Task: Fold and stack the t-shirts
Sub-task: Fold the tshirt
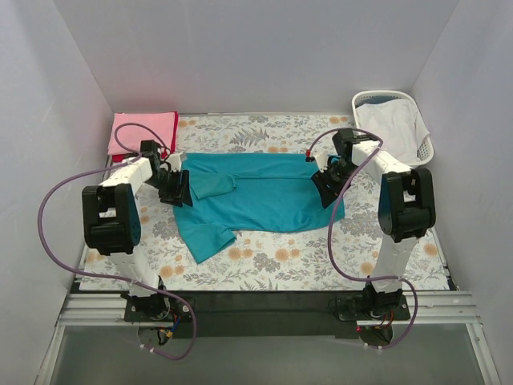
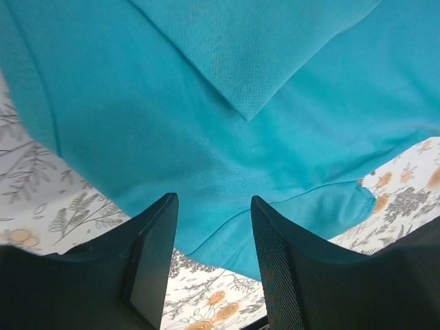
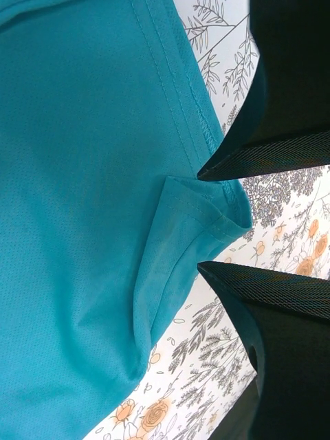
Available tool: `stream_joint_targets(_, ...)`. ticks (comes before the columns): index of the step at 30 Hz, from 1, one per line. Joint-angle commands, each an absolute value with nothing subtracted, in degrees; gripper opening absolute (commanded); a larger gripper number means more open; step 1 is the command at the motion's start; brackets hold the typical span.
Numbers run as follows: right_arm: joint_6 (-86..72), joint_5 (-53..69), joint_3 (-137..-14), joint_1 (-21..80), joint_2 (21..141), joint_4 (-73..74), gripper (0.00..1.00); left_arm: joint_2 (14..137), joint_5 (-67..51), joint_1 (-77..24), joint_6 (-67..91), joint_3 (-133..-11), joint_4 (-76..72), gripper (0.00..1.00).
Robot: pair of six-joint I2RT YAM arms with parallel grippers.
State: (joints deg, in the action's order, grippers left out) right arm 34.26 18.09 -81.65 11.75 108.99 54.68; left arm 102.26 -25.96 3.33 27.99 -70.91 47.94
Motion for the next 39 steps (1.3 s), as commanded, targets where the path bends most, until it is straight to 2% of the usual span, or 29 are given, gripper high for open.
stream_joint_targets(1,31.29,18.11,-84.11,11.78,109.95,55.46,0.57,100.63,-24.43,2.20,28.12,-69.35,43.78,0.46)
stream_joint_targets(7,30.41,19.51,-84.03,11.60,112.59,55.98,0.57,102.30,-23.03,1.67,28.56,-67.85,42.10,0.46)
stream_joint_targets(9,30.41,20.12,-83.59,11.43,113.20,56.25,0.53,102.92,-22.94,1.67,28.65,-67.85,42.01,0.46)
stream_joint_targets(16,30.67,21.88,-82.44,10.46,110.14,58.36,0.13,103.53,-21.71,1.67,28.74,-66.89,41.40,0.46)
stream_joint_targets(19,31.29,21.80,-81.39,10.28,106.89,59.33,0.01,103.45,-20.83,1.58,28.65,-65.75,40.96,0.45)
stream_joint_targets(31,34.19,19.87,-69.97,10.11,98.89,60.38,0.01,103.97,-17.23,1.67,28.65,-63.37,40.87,0.45)
stream_joint_targets(35,34.45,19.16,-67.51,10.02,96.86,60.38,0.04,104.15,-16.44,1.58,28.48,-63.19,41.04,0.44)
stream_joint_targets(36,34.71,18.64,-66.11,9.93,96.51,60.29,0.06,104.24,-16.44,1.67,28.48,-63.11,41.04,0.44)
stream_joint_targets(39,36.11,16.10,-63.82,9.84,95.10,60.21,0.21,104.33,-16.17,1.67,28.13,-63.28,41.65,0.44)
